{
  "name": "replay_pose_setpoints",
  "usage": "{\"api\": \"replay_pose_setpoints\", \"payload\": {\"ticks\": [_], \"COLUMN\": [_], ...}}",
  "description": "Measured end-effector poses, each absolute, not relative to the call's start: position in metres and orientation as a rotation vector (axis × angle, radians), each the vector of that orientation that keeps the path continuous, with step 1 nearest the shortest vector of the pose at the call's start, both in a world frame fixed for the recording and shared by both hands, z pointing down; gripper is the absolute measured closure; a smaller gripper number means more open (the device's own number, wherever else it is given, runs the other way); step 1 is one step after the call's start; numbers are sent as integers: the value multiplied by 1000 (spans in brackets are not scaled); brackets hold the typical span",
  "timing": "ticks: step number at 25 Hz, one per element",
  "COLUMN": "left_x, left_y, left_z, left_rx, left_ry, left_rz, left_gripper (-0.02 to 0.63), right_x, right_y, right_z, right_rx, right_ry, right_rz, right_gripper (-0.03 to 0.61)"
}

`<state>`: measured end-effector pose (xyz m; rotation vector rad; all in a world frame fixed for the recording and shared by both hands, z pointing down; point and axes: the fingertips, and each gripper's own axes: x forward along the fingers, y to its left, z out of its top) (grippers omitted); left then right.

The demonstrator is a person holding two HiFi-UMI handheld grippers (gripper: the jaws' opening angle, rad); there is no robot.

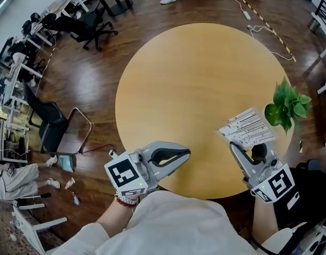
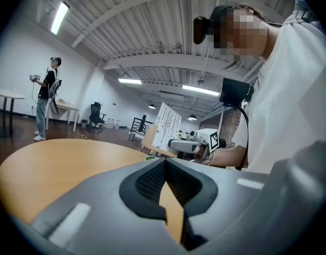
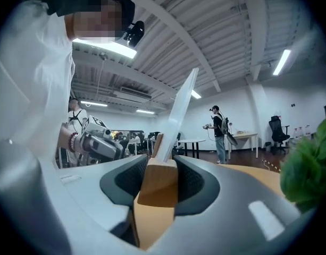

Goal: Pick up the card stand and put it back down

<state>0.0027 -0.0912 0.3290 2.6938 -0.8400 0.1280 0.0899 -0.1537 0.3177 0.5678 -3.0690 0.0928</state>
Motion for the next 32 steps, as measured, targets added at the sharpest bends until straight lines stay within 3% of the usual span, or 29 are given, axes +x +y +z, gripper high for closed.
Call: {"api": "replay_pose_setpoints", "payload": {"ticks": [7,11,21,32], "left_x": [45,54,12,-27], "left_y": [-16,29,125,247], "left_z": [321,316,297,312], "left_rx": [2697,2750,2779,2754], "left_ry": [-901,-878,-760,-691], "left_rz": [110,128,-46,-30], "left_gripper": [624,624,612,612], "right_x": [130,137,95,66], "right_y": [-67,-14,109,238], "right_z": [270,281,221,225], "right_rx": [556,597,650,728], "right_ry": [-3074,-2997,-3062,-3037], "right_rz": [-150,-51,-157,-73], "right_gripper": [426,426,426,426]}}
